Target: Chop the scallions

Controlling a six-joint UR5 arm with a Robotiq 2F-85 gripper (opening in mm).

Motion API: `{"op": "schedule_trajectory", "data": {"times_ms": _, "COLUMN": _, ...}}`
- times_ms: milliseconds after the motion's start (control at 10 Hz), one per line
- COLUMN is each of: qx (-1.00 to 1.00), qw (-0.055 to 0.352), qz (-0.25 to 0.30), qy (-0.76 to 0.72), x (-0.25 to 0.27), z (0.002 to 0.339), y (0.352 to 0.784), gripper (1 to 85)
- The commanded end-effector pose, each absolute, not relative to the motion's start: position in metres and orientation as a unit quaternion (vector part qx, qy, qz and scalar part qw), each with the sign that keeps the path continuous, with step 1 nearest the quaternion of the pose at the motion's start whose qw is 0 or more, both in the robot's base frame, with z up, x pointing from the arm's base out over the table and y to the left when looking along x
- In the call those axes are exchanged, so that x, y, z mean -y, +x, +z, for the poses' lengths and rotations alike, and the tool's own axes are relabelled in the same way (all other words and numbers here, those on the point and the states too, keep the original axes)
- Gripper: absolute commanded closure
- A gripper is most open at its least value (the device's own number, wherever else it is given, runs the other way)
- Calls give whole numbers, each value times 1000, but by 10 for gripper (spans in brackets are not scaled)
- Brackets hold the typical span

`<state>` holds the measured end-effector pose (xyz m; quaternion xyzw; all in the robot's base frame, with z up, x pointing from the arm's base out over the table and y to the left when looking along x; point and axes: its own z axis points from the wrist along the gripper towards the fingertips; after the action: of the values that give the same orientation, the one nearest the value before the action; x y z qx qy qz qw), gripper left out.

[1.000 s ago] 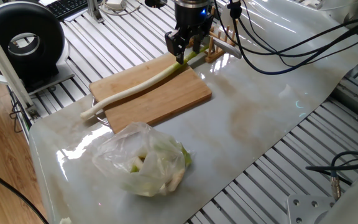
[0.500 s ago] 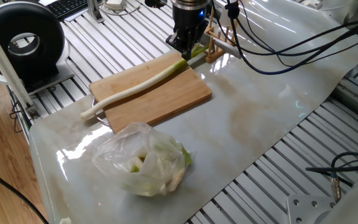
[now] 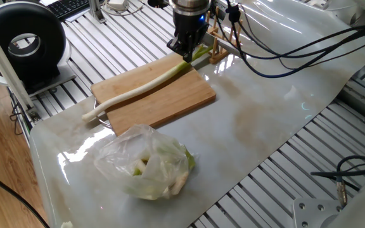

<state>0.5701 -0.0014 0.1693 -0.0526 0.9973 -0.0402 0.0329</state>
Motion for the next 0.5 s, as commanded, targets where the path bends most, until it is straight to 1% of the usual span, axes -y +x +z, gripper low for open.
{"op": "schedule_trajectory", "data": {"times_ms": 0, "qx": -994, "qw": 40, "qz": -66, "qy": -73, "x": 11, "z": 160, "y": 580, "gripper": 843}}
{"op": "schedule_trajectory", "data": {"times_ms": 200, "qx": -994, "qw": 35, "qz": -68, "qy": -83, "x": 10, "z": 153, "y": 580, "gripper": 843}}
{"op": "schedule_trajectory", "data": {"times_ms": 400, "qx": -993, "qw": 14, "qz": -76, "qy": -89, "x": 16, "z": 158, "y": 569, "gripper": 843}}
